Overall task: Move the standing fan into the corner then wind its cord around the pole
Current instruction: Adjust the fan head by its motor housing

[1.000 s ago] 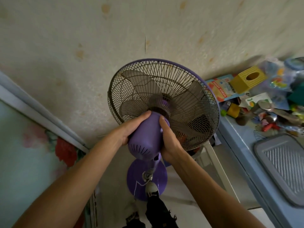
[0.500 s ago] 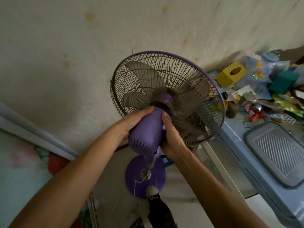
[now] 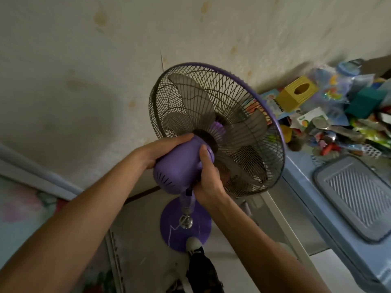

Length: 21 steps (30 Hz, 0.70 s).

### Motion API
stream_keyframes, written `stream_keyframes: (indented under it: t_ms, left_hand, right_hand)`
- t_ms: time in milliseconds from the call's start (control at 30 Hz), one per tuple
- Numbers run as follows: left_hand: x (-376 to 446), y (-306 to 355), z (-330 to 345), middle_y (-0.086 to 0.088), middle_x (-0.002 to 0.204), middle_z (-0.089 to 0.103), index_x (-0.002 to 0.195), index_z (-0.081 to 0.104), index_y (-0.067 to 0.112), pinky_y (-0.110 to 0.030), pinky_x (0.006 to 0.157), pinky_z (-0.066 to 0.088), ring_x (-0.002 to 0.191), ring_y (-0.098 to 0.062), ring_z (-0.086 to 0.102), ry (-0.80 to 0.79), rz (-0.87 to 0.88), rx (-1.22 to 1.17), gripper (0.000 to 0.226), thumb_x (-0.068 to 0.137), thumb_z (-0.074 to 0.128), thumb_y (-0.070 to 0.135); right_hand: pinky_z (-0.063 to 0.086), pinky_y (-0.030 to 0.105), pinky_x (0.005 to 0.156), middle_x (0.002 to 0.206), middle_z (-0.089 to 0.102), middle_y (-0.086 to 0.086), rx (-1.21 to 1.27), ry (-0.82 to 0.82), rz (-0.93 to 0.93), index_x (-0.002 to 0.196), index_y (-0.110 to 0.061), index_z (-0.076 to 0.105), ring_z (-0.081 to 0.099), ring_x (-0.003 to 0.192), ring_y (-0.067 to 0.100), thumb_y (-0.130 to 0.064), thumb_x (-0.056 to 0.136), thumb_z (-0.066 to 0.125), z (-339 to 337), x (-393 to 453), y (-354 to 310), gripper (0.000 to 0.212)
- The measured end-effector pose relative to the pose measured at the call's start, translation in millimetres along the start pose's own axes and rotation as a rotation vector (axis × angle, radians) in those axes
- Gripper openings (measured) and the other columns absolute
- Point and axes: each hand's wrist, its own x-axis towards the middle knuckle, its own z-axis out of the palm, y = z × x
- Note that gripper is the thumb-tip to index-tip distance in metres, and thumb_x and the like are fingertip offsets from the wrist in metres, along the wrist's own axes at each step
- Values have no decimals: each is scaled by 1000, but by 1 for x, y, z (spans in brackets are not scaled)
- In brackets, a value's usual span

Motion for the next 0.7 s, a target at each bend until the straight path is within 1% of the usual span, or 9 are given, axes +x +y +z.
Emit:
stream_keyframes:
  t_ms: [67, 133, 233, 300, 367, 467, 533, 600, 700]
  left_hand:
    - [4, 2, -2, -12, 107, 78, 108, 76, 17, -32, 69, 61, 95, -28, 76, -23, 3, 31, 56, 77, 72, 63]
    - [5, 5, 0, -12, 108, 78, 107, 77, 18, -33, 72, 61, 96, -29, 75, -41, -6, 66, 60, 71, 76, 66]
    - [10, 8, 3, -11, 107, 78, 103, 79, 18, -33, 72, 61, 96, -28, 76, -64, -17, 102, 63, 63, 79, 67]
    - [11, 13, 6, -11, 106, 78, 105, 77, 17, -34, 74, 61, 96, -28, 76, -62, 2, 122, 67, 63, 78, 69]
    - [14, 20, 7, -9, 103, 79, 105, 77, 17, -32, 72, 61, 94, -27, 76, -62, 19, 171, 67, 64, 77, 70]
    - [17, 26, 7, -10, 103, 79, 103, 77, 17, -31, 69, 61, 92, -27, 76, -82, 24, 212, 65, 65, 75, 70]
    - [16, 25, 7, -11, 105, 79, 102, 78, 19, -31, 70, 61, 94, -28, 76, -108, -4, 193, 63, 65, 76, 70]
    - [16, 28, 5, -11, 107, 78, 101, 78, 20, -32, 71, 61, 96, -28, 76, -129, -33, 190, 62, 65, 76, 70]
    - [13, 31, 0, -13, 108, 78, 98, 81, 19, -32, 72, 62, 97, -28, 76, -137, -84, 173, 67, 59, 78, 72]
  right_hand:
    - [64, 47, 73, 133, 65, 15, 33, 9, -17, 150, -14, 40, 71, 109, 33, -51, 82, 79, 3, -3, 2, 87]
    - [64, 43, 67, 134, 65, 13, 47, 34, -27, 150, -14, 39, 72, 108, 32, -51, 84, 77, 2, -6, 7, 85]
    - [65, 44, 73, 138, 63, 13, 84, 47, -53, 153, -15, 36, 70, 113, 32, -50, 88, 73, -1, -7, 8, 83]
    - [65, 41, 67, 140, 62, 12, 112, 38, -45, 153, -15, 36, 69, 113, 31, -50, 88, 72, -2, -8, 4, 82]
    - [63, 36, 62, 141, 61, 11, 117, 31, -39, 154, -16, 35, 69, 113, 29, -51, 89, 71, -3, -8, 2, 83]
    - [62, 38, 69, 142, 60, 11, 115, 22, -39, 155, -15, 33, 69, 114, 28, -51, 91, 69, -5, -8, 1, 82]
    - [61, 39, 72, 140, 61, 11, 136, 9, -29, 154, -15, 34, 70, 113, 28, -47, 92, 69, -6, -8, -1, 78]
    - [61, 38, 70, 137, 64, 11, 132, -10, -19, 151, -14, 38, 70, 111, 27, -45, 93, 69, -9, -9, -5, 73]
    - [62, 35, 65, 132, 66, 10, 87, -38, -1, 149, -14, 41, 70, 109, 26, -45, 94, 68, -11, -11, -4, 68]
